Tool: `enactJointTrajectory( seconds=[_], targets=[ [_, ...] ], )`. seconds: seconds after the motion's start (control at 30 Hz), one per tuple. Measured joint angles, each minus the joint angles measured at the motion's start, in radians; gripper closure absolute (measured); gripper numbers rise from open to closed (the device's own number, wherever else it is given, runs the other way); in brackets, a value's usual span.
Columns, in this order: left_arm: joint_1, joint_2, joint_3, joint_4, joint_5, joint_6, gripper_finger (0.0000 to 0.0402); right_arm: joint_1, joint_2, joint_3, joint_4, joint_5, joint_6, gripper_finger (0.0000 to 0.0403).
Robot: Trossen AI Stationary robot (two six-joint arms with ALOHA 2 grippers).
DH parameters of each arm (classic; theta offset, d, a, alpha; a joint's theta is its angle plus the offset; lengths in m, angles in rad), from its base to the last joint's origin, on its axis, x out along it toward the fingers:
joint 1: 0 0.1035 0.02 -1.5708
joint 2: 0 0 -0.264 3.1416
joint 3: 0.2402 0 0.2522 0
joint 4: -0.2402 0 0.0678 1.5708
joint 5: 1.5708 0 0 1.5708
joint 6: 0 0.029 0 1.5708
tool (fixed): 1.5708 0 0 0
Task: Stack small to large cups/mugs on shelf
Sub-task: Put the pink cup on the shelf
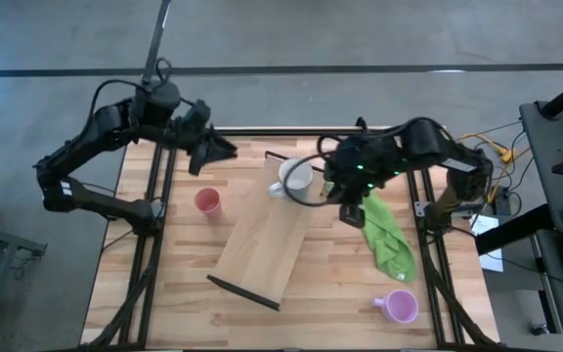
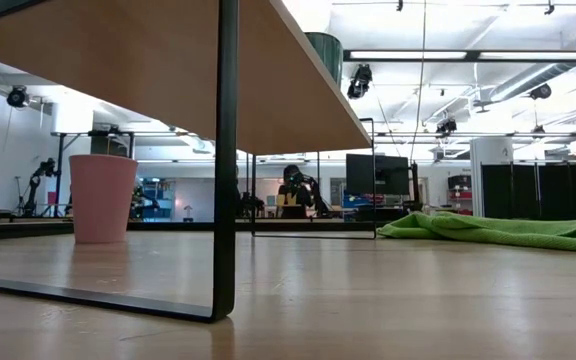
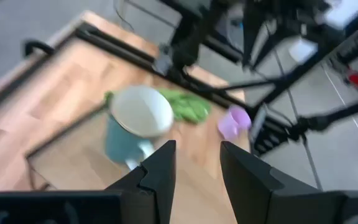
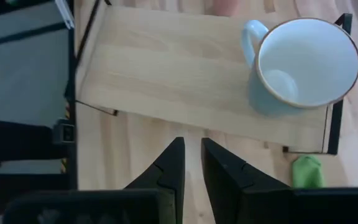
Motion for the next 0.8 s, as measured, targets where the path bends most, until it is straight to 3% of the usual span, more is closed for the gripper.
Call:
enactJointTrajectory(
  seconds=[0.23,0.53,0.7,0.8],
  targets=[
    [-0.145,0.009,0.000,-0.100,-0.025,-0.058,0.0291,0.029,-0.021,0.000,0.000,0.154,0.153,0.0355],
    [-0.288,0.045,-0.003,-0.223,-0.053,-0.114,0.0291,0.030,0.024,-0.001,0.000,0.160,0.239,0.0355],
    [-0.311,0.054,-0.006,-0.297,-0.058,-0.116,0.0291,0.062,0.058,-0.002,0.000,0.150,0.241,0.0355],
    [-0.314,0.054,-0.016,-0.372,-0.114,-0.139,0.0291,0.090,0.072,-0.002,0.000,0.149,0.261,0.0355]
  ],
)
